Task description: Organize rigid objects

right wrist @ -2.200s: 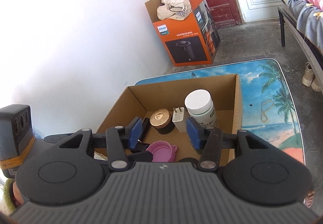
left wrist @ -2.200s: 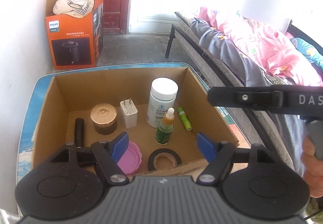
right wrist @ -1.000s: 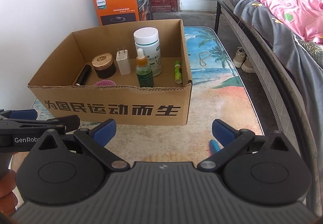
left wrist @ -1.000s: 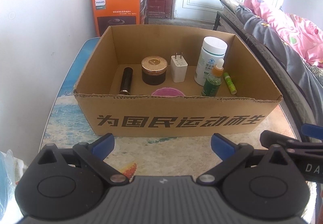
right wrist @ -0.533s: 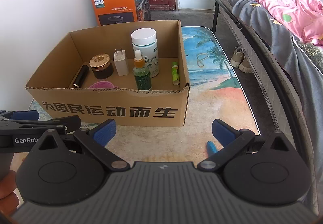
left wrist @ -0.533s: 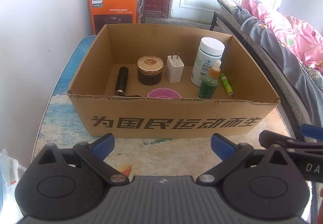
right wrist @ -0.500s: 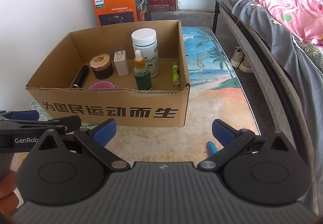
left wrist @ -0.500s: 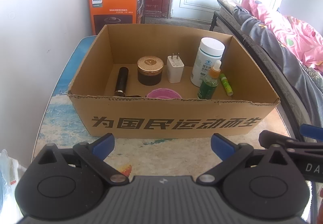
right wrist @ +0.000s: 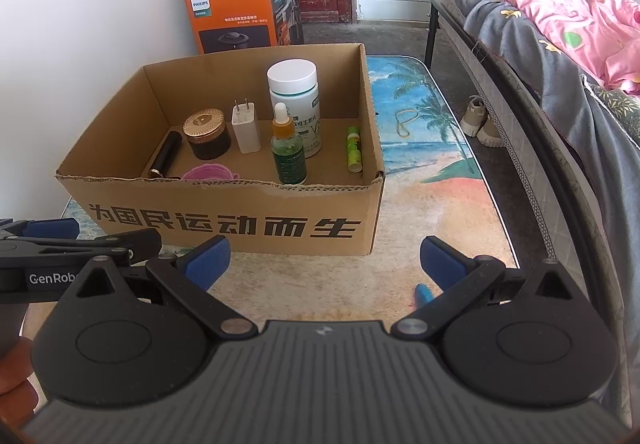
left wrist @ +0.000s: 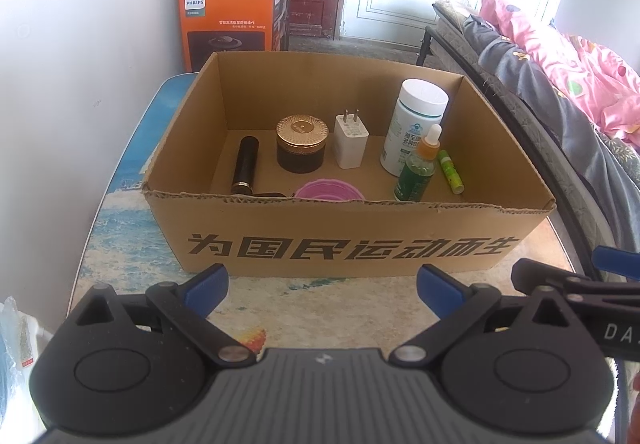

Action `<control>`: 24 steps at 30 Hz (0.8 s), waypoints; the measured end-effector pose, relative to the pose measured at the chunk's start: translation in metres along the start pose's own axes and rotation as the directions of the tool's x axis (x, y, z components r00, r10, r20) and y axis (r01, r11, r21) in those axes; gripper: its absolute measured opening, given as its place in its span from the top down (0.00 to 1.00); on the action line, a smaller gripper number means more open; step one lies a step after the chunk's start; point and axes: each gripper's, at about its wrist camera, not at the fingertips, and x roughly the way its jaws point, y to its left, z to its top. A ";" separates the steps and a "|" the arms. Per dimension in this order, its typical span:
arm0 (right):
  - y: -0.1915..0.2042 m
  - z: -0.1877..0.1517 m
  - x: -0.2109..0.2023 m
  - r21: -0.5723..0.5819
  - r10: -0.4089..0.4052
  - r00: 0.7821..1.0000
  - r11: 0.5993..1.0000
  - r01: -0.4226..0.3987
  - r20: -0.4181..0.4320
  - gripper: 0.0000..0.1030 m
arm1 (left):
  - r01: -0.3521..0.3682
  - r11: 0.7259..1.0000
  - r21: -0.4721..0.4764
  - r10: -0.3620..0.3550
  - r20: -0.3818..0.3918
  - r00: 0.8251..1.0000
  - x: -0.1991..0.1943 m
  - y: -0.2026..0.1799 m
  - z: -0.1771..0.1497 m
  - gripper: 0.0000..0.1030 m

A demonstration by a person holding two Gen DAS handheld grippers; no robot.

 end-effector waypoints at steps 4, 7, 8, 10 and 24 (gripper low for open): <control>0.001 0.000 -0.001 -0.002 0.006 1.000 1.000 -0.006 -0.002 0.01 | -0.003 1.000 -0.005 0.003 0.002 1.000 -0.001 0.001 0.000 0.02; 0.002 0.001 0.000 -0.006 0.009 1.000 1.000 -0.009 -0.005 0.01 | -0.007 1.000 -0.010 0.007 0.002 1.000 -0.002 0.002 -0.001 0.02; 0.002 0.001 0.000 -0.006 0.010 1.000 1.000 -0.010 -0.005 0.01 | -0.007 1.000 -0.011 0.007 0.002 1.000 -0.002 0.003 -0.001 0.02; 0.003 0.002 0.000 -0.007 0.013 1.000 1.000 -0.013 -0.006 0.01 | -0.008 1.000 -0.015 0.008 0.003 1.000 -0.003 0.004 -0.001 0.02; 0.006 0.002 0.003 -0.008 0.028 1.000 1.000 -0.029 -0.013 0.01 | -0.024 0.999 -0.029 0.024 -0.003 1.000 -0.005 0.004 -0.002 0.02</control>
